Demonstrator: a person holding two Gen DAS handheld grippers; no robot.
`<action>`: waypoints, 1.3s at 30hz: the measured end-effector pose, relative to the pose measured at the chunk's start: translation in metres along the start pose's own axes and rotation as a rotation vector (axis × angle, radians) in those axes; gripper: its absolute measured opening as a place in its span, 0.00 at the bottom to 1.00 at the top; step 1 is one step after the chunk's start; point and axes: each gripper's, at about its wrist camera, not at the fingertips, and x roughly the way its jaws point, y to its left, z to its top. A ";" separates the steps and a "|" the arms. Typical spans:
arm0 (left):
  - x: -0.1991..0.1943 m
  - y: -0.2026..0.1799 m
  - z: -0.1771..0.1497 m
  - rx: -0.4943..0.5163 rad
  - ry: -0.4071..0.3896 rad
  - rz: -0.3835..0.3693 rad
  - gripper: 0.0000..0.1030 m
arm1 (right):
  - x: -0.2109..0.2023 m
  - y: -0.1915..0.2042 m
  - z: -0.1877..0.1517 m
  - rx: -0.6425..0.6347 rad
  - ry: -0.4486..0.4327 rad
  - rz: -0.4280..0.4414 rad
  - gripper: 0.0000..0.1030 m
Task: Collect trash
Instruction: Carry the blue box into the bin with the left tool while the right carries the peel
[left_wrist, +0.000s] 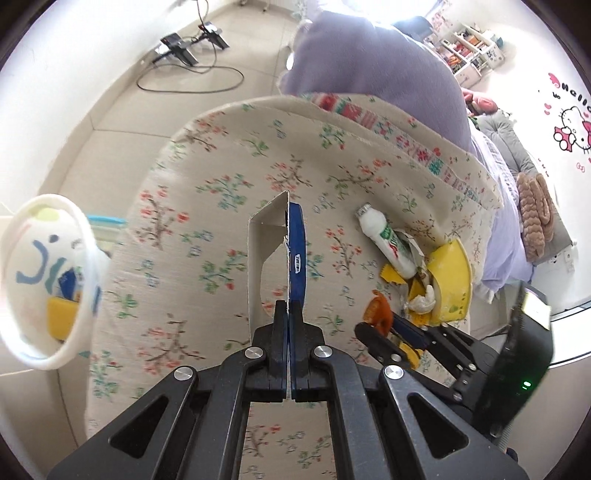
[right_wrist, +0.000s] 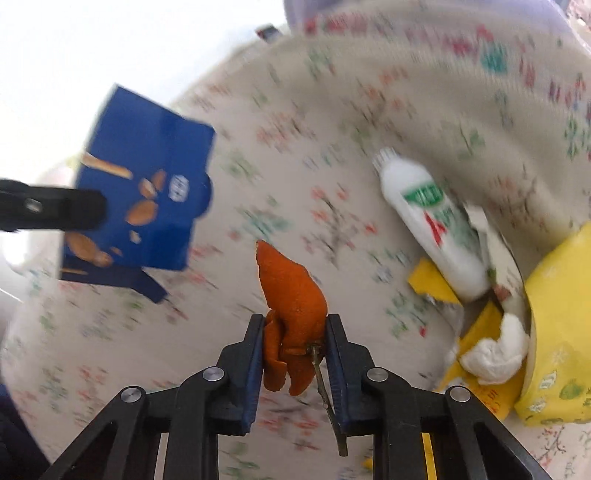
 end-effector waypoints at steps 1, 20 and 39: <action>-0.003 0.003 0.000 0.002 -0.007 0.012 0.00 | -0.003 0.003 0.001 0.001 -0.013 0.007 0.27; -0.080 0.156 0.008 -0.265 -0.127 0.148 0.00 | 0.021 0.080 0.037 0.030 -0.055 0.162 0.27; -0.092 0.218 0.000 -0.385 -0.134 0.208 0.00 | 0.068 0.209 0.084 -0.054 -0.039 0.339 0.27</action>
